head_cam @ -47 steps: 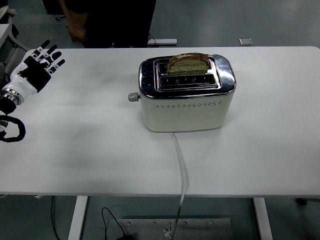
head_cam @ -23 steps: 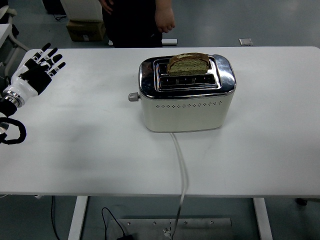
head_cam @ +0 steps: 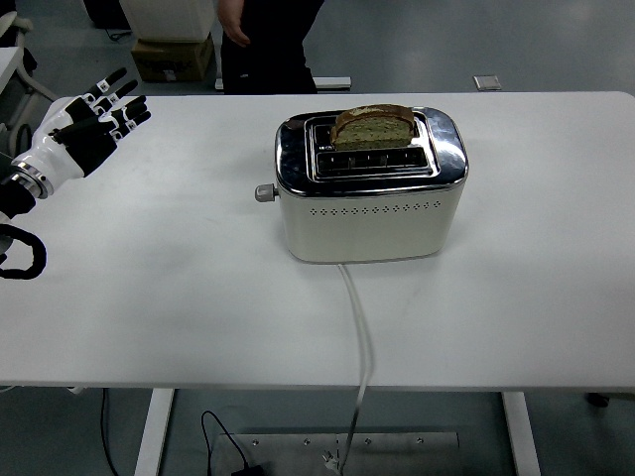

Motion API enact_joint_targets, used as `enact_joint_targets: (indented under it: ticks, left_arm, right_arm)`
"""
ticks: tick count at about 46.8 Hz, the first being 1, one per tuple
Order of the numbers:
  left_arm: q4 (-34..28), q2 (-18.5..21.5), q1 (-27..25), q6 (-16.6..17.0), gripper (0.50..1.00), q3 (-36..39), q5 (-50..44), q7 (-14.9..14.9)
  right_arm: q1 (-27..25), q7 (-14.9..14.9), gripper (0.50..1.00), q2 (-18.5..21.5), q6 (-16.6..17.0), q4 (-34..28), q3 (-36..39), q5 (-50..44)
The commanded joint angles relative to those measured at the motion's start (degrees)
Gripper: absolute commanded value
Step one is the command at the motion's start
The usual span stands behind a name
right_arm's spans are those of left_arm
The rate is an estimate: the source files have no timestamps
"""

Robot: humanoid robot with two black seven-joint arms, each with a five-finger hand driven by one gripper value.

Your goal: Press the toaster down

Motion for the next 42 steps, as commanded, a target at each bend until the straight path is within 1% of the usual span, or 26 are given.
enact_joint_targets:
  ticks: [1,4,7,18,22,28,36,42]
  left_arm:
    - [-4.86,3.0,-0.23,0.96,1.0,0.0,2.55,0.12]
    - [-7.85,5.02,-1.11,1.4,1.0,0.08,4.75,0.47]
    - [-10.23,6.78,-2.07,1.4,1.0,0.17,7.21,1.52]
    - [-16.56,11.71,-6.2,0.35,1.0,1.05,16.61,7.59]
    - [-18.31,12.85,-8.31,-1.67,1.0,2.28,21.01,8.3]
    - [-20.34,15.13,-11.3,-5.27,1.0,4.04,26.54,8.3]
    - [-21.22,16.46,-12.62,-10.2,1.0,5.27,33.49,8.38]
    - [-22.01,18.04,-12.62,-13.1,1.0,5.53,39.02,8.65]
  right_arm:
    - [0.01,0.01,0.998,0.0,0.01,0.0,0.0,0.0]
    - [0.01,0.01,0.998,0.0,0.01,0.0,0.0,0.0]
    - [0.01,0.01,0.998,0.0,0.01,0.0,0.0,0.0]
    - [0.01,0.01,1.0,0.0,0.01,0.0,0.0,0.0]
    - [0.01,0.01,0.998,0.0,0.01,0.0,0.0,0.0]
    - [0.01,0.01,0.998,0.0,0.01,0.0,0.0,0.0]
    - [0.01,0.01,1.0,0.0,0.01,0.0,0.0,0.0]
    - [0.01,0.01,0.998,0.0,0.01,0.0,0.0,0.0]
